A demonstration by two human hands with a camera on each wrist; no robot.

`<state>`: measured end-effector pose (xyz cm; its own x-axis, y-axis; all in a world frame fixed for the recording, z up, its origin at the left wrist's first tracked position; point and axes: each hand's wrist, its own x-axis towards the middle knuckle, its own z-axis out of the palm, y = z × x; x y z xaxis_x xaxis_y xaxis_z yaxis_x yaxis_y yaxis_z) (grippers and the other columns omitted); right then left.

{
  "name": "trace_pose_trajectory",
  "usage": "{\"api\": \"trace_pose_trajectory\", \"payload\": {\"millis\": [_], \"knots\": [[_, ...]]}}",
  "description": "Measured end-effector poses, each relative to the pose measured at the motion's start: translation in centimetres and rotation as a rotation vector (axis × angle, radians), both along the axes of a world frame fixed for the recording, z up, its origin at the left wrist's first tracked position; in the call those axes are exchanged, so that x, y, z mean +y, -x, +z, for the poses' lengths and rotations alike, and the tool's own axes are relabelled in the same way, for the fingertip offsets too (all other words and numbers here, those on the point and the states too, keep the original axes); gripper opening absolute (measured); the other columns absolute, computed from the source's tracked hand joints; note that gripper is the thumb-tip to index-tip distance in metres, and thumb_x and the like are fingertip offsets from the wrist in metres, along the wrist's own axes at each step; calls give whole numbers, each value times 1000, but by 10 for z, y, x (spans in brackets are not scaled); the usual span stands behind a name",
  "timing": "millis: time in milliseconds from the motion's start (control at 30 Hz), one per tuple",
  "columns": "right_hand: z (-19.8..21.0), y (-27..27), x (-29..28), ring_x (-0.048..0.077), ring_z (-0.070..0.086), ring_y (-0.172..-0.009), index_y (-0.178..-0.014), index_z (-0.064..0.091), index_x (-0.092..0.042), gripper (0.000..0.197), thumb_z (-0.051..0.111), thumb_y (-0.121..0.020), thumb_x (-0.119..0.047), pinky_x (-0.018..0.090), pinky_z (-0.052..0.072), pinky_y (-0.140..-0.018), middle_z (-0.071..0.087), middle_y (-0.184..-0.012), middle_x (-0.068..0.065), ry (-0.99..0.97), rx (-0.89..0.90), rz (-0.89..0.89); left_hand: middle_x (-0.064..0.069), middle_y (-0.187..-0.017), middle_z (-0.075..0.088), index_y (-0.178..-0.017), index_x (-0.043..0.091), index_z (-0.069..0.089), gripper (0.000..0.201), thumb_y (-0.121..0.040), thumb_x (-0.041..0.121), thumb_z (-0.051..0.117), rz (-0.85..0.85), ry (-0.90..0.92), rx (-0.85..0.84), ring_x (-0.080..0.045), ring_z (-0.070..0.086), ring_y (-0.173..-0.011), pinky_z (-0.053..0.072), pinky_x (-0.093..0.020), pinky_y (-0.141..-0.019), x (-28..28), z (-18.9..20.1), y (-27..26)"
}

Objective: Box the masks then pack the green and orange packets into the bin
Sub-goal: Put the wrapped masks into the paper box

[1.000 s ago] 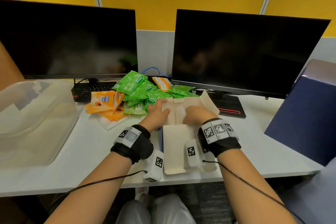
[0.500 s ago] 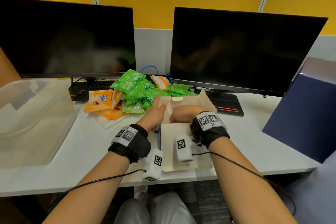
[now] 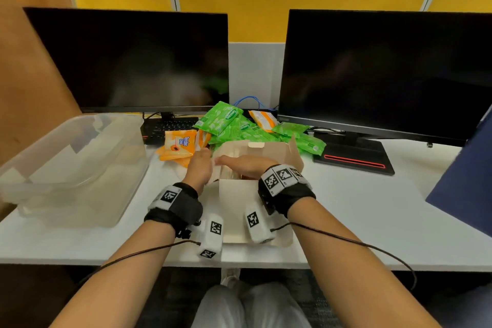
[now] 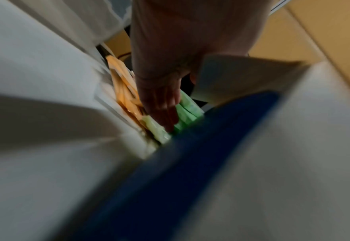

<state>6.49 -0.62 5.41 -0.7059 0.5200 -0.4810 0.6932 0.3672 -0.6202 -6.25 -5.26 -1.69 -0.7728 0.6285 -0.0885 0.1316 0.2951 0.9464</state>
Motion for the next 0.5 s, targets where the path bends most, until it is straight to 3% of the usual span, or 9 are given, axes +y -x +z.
{"api": "trace_pose_trajectory", "payload": {"millis": [67, 133, 200, 267, 367, 500], "knots": [[-4, 6, 2, 28, 51, -115, -135, 47, -11, 73, 41, -86, -64, 40, 38, -101, 51, -135, 12, -7, 9, -4, -23, -116, 59, -102, 5, 53, 18, -98, 14, 37, 46, 153, 158, -35, 55, -108, 44, -40, -91, -5, -8, 18], [-8, 9, 4, 25, 51, -107, -135, 46, -11, 73, 44, -85, -64, 37, 40, -94, 51, -132, 11, -18, 38, -12, -23, -119, 58, -111, -2, 55, 22, -94, 9, 46, 48, 336, 322, -38, 53, -112, 42, -40, -91, -9, -18, 33], [-11, 9, 5, 23, 49, -102, -137, 44, -11, 74, 46, -85, -63, 33, 38, -86, 51, -130, 10, -21, 57, -17, -22, -127, 54, -120, 0, 51, 31, -91, 9, 52, -54, 592, 438, -38, 51, -117, 42, -41, -96, -10, -28, 39], [-14, 9, 7, 22, 49, -102, -138, 42, -11, 75, 46, -85, -63, 33, 37, -84, 52, -128, 9, -10, 60, -12, -20, -140, 38, -132, 5, 39, 44, -92, 14, 53, -92, 774, 483, -40, 40, -128, 35, -45, -105, -7, -39, 45], [-13, 8, 7, 23, 49, -102, -139, 42, -11, 76, 44, -85, -65, 34, 37, -85, 51, -133, 10, -6, 57, -10, -19, -149, 26, -139, 8, 31, 53, -92, 17, 53, -51, 781, 494, -40, 32, -133, 29, -48, -110, -1, -46, 55], [-13, 7, 8, 22, 47, -101, -139, 42, -11, 75, 41, -87, -65, 34, 34, -85, 51, -133, 10, -29, 58, 7, -15, -138, 42, -133, 9, 41, 42, -92, 17, 51, -98, 811, 670, -37, 46, -121, 39, -43, -100, 3, -46, 61]]}}
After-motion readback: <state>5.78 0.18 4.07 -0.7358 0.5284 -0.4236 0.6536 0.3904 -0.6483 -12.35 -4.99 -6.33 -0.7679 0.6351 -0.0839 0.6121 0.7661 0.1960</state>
